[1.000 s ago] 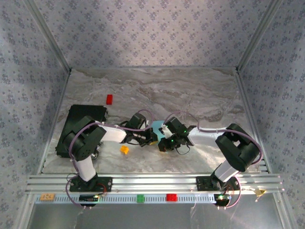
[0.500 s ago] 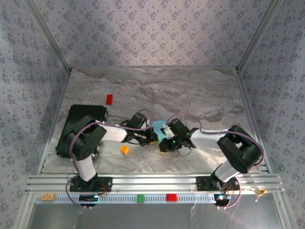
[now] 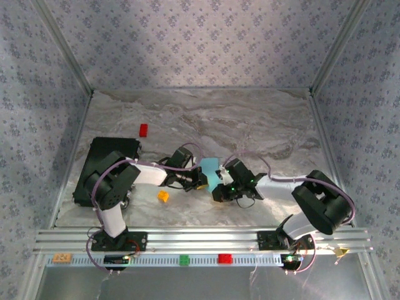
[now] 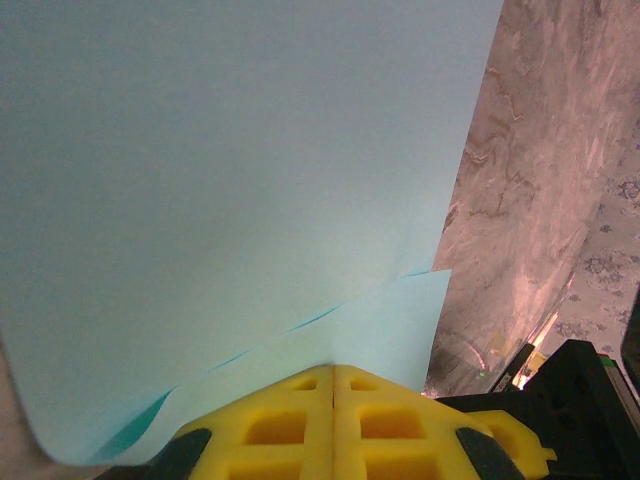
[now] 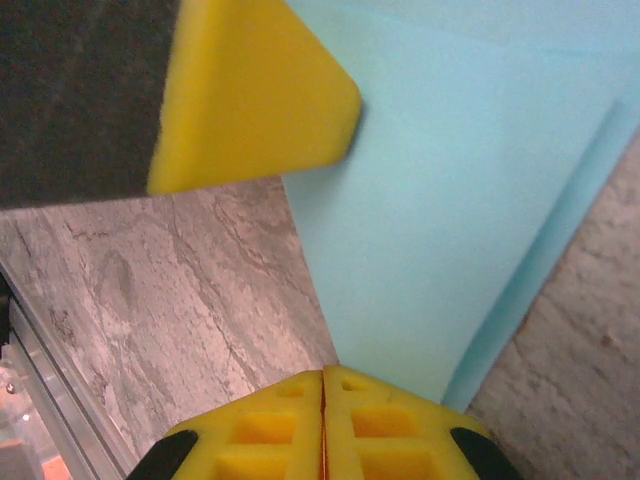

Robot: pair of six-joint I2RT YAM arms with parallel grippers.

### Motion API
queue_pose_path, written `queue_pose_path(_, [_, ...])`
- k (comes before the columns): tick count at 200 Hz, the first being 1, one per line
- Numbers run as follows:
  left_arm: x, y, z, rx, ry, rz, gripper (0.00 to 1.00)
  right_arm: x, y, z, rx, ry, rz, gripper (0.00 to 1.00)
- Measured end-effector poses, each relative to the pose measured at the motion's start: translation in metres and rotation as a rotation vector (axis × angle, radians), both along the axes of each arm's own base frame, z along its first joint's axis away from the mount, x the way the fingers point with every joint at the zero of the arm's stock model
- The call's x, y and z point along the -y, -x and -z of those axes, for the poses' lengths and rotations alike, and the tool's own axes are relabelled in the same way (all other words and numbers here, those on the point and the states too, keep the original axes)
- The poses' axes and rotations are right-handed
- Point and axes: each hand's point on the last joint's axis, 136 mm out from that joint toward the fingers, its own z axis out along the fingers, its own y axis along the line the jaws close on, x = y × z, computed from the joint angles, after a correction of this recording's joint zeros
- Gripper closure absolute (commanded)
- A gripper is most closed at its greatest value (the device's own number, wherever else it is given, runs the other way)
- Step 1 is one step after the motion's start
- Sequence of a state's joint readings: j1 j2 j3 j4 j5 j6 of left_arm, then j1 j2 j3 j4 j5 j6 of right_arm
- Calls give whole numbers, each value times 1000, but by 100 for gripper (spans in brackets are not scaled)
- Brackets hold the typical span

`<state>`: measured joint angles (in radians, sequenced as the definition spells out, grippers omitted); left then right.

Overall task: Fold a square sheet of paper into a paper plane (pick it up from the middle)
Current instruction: Third fold the triangle at the center of the table.

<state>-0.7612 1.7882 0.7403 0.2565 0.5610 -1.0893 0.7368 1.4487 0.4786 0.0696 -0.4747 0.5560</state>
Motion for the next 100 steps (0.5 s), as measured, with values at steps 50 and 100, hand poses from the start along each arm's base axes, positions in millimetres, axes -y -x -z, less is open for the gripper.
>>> queue_pose_path(50, [0,0,0,0,0,1,100,9,6,0,14,-26,43,91])
queue_pose_path(100, [0,0,0,0,1,1,100,26,16,-4,2,-3,83,92])
